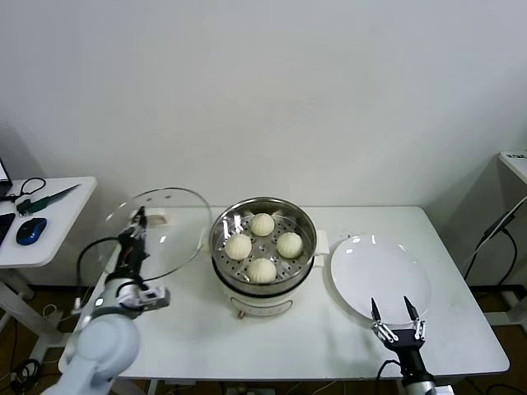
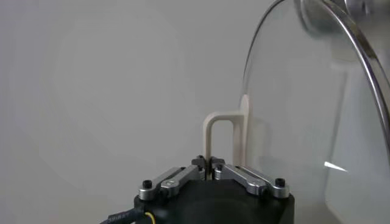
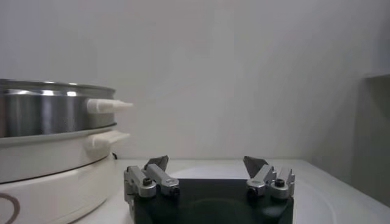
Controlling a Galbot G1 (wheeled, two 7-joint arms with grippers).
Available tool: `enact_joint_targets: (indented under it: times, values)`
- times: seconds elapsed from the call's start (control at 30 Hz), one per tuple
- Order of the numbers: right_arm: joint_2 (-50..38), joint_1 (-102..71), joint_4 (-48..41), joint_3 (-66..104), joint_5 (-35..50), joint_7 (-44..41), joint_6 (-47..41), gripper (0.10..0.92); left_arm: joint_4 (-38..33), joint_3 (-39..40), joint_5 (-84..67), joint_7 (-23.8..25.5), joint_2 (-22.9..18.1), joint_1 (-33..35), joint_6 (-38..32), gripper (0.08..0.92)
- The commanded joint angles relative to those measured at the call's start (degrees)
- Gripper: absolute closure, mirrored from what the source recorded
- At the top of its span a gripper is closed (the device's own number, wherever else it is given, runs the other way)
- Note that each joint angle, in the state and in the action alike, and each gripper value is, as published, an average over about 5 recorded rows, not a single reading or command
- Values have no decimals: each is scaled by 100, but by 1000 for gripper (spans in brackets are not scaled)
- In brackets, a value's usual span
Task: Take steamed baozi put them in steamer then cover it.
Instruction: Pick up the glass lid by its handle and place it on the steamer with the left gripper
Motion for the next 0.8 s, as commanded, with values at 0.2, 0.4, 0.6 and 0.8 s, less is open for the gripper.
enact_joint_targets:
  times: [0.2, 0.4, 0.6, 0.8]
  values:
    - [-5, 127, -19, 6, -132, 116, -123, 203, -509, 1859, 703, 905, -486, -1190, 1240, 870]
    - [3, 170, -62, 27, -116, 117, -87, 203, -78, 2627, 1492, 1112, -1303, -1544, 1387, 870]
    - [24, 149, -79, 45, -97, 114, -20, 203, 420, 3008, 1995, 1091, -1901, -1661, 1397, 870]
    - [42, 136, -96, 83, -88, 112, 29, 203, 932, 3218, 2452, 975, -2418, -1639, 1322, 870]
